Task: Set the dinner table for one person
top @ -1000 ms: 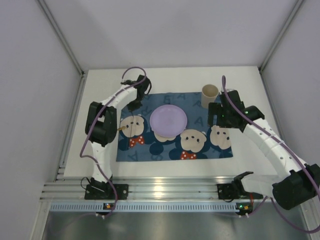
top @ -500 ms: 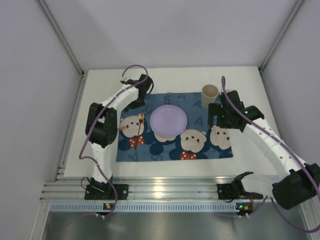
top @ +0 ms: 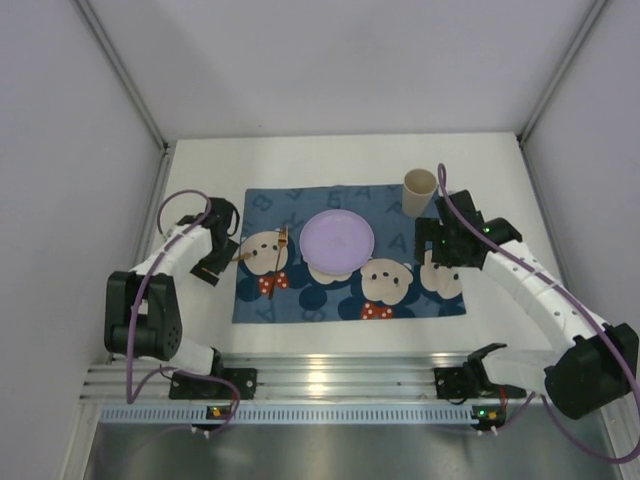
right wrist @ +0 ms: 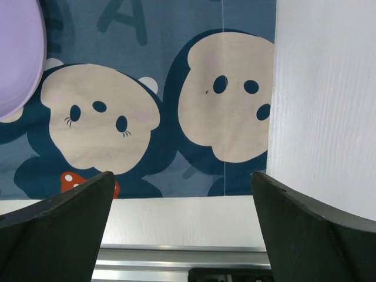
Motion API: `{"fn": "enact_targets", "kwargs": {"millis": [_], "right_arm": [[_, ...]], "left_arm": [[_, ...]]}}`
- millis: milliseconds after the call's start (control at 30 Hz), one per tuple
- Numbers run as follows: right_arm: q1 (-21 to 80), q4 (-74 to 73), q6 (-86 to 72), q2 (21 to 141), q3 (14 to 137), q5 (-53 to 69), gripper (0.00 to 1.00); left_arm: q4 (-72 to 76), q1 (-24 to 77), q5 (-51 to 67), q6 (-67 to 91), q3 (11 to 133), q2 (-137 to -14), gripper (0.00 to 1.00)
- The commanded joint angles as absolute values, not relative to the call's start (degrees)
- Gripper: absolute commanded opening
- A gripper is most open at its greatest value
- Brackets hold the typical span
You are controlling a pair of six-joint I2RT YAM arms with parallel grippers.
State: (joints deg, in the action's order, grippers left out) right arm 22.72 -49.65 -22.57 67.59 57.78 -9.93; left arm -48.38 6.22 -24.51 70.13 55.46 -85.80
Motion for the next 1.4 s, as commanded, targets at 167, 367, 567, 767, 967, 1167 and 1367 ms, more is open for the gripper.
{"fn": "enact_targets", "kwargs": {"millis": [167, 367, 567, 767, 967, 1167, 1367], "right_arm": [[22.94, -48.43, -21.36, 66.09, 57.57, -9.23, 1.0], [22.94, -48.95, -21.01, 66.88, 57.83, -9.05, 1.0], [23.03, -49.66, -20.57, 68.47, 59.06, -9.93, 1.0], [22.94, -49.75, -21.09, 70.93, 59.94, -9.14, 1.0], [22.94, -50.27, -21.27, 73.03, 61.96, -9.58, 1.0], [22.94, -51.33, -21.36, 75.06, 65.03, -10.11, 1.0], [22.94, -51.59, -22.06, 75.24, 67.49, -10.9, 1.0]], "left_arm": [[-35.16, 5.1, -23.73, 78.49, 54.05, -86.22, 0.75], [-35.77, 4.57, -24.61, 78.66, 56.69, -90.96, 0.75], [-36.3, 4.48, -23.2, 80.51, 55.99, -93.6, 0.73], [-33.13, 1.76, -22.42, 77.61, 54.5, -95.54, 0.48], [-29.62, -2.63, -20.13, 74.01, 53.97, -96.94, 0.13], [-28.47, -5.71, -18.98, 66.81, 56.5, -100.1, 0.0], [-32.6, -5.89, -21.88, 54.42, 67.04, -99.23, 0.0]]}}
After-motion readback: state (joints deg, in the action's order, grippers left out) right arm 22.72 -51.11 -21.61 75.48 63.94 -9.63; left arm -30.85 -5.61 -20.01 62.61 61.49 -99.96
